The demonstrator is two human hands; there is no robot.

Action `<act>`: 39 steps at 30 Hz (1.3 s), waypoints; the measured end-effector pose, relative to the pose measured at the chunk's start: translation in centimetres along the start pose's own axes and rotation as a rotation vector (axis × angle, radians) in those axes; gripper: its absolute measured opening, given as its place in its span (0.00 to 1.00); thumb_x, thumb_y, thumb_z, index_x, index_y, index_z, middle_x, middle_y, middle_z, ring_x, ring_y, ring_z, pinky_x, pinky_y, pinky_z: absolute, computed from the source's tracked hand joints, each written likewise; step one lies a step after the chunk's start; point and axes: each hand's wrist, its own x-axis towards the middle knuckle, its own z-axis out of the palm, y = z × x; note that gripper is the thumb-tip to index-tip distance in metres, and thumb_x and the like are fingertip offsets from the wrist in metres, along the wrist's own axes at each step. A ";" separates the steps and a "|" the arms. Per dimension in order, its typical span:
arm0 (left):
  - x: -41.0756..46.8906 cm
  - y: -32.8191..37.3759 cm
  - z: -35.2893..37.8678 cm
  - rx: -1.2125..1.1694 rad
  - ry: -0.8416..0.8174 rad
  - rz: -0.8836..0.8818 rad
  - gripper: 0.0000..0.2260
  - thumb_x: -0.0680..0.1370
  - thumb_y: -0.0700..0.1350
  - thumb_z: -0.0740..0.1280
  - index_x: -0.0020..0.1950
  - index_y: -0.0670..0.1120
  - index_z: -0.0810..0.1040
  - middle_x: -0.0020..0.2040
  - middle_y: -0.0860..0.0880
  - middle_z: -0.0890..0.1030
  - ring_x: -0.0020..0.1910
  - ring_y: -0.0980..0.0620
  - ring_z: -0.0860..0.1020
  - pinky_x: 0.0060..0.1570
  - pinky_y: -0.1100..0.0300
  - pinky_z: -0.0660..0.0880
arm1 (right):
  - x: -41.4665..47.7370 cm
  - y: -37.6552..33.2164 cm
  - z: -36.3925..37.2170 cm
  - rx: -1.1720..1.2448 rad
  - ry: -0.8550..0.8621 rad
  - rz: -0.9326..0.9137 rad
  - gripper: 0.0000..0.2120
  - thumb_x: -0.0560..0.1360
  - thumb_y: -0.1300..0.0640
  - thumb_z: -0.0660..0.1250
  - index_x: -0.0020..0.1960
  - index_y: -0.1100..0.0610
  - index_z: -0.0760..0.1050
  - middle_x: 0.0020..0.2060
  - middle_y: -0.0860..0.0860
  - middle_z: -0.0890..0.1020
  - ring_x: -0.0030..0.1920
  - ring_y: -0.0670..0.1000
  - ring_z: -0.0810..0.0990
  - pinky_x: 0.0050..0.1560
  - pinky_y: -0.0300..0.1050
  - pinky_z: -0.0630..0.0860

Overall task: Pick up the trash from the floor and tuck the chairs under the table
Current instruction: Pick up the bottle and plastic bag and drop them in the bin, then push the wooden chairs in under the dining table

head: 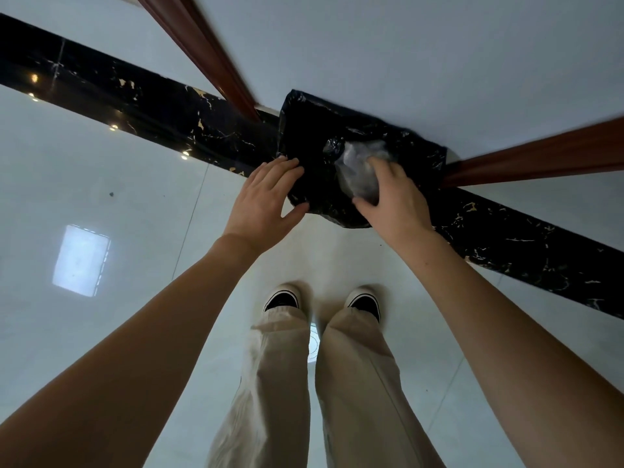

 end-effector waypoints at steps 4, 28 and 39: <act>-0.1 3.3 -5.9 -0.027 0.004 -0.001 0.25 0.77 0.52 0.67 0.71 0.43 0.70 0.70 0.45 0.72 0.72 0.45 0.66 0.71 0.45 0.61 | -4.3 -2.4 -5.8 0.113 0.093 0.005 0.30 0.74 0.52 0.71 0.73 0.57 0.65 0.65 0.58 0.73 0.60 0.61 0.75 0.57 0.57 0.76; -14.9 34.7 -51.2 0.071 -0.118 0.595 0.24 0.82 0.58 0.48 0.77 0.53 0.59 0.75 0.50 0.65 0.76 0.47 0.59 0.74 0.48 0.55 | -48.1 -22.0 -42.8 0.017 0.604 0.337 0.25 0.81 0.45 0.57 0.75 0.53 0.66 0.73 0.56 0.69 0.75 0.61 0.62 0.73 0.64 0.59; -20.2 48.3 -46.1 0.093 -0.368 1.019 0.25 0.80 0.58 0.50 0.75 0.50 0.64 0.71 0.49 0.71 0.70 0.47 0.67 0.69 0.49 0.64 | -67.5 -18.9 -37.2 0.118 0.780 0.861 0.25 0.81 0.44 0.58 0.75 0.52 0.65 0.71 0.54 0.72 0.73 0.58 0.66 0.72 0.57 0.63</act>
